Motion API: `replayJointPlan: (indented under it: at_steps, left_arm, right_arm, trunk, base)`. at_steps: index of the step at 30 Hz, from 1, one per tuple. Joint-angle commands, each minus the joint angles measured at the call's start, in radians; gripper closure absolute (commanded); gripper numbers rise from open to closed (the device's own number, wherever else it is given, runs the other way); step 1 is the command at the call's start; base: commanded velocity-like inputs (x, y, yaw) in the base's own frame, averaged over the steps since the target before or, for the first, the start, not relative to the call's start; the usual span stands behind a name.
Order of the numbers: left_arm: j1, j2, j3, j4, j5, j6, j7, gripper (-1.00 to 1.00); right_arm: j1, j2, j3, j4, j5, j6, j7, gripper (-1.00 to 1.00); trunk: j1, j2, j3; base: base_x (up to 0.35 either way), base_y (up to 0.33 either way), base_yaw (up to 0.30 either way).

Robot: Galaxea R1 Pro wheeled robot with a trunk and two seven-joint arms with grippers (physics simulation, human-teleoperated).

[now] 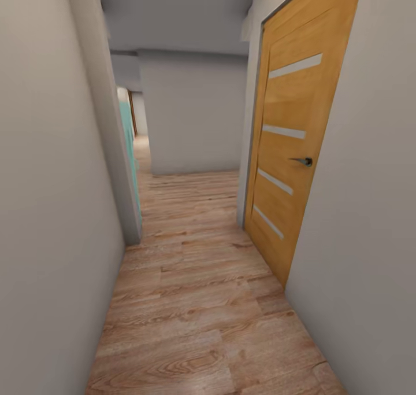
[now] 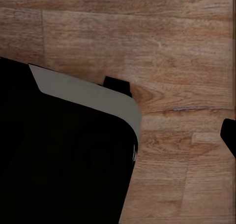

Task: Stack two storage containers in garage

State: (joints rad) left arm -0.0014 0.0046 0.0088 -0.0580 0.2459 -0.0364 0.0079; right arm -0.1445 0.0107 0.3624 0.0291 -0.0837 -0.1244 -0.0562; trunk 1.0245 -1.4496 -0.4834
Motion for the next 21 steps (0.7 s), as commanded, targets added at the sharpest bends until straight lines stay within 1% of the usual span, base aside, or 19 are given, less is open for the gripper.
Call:
replayJointPlan:
  at_steps: [1,14,21]
  left_arm:
    - [0.000,0.000,0.000,0.000,0.004,-0.002,0.001,-1.00]
    - [0.000,-0.001,0.000,0.000,0.004,-0.002,0.001,-1.00]
    - [0.000,-0.002,-0.001,0.001,0.003,-0.002,0.001,-1.00]
  right_arm:
    - [-0.001,0.001,0.008,0.003,-0.009,-0.006,-0.002,-1.00]
    - [-0.001,0.002,0.009,0.003,-0.007,-0.006,-0.002,-1.00]
    - [-0.001,0.002,0.009,0.003,-0.005,-0.007,-0.002,-1.00]
  trunk:
    - [0.001,0.000,-0.001]
    - [0.001,0.000,-0.001]
    - [0.001,0.000,-0.001]
  base:
    - [0.313,0.000,0.000]
    - [0.314,-0.001,0.000]
    - [0.310,-0.131,0.000]
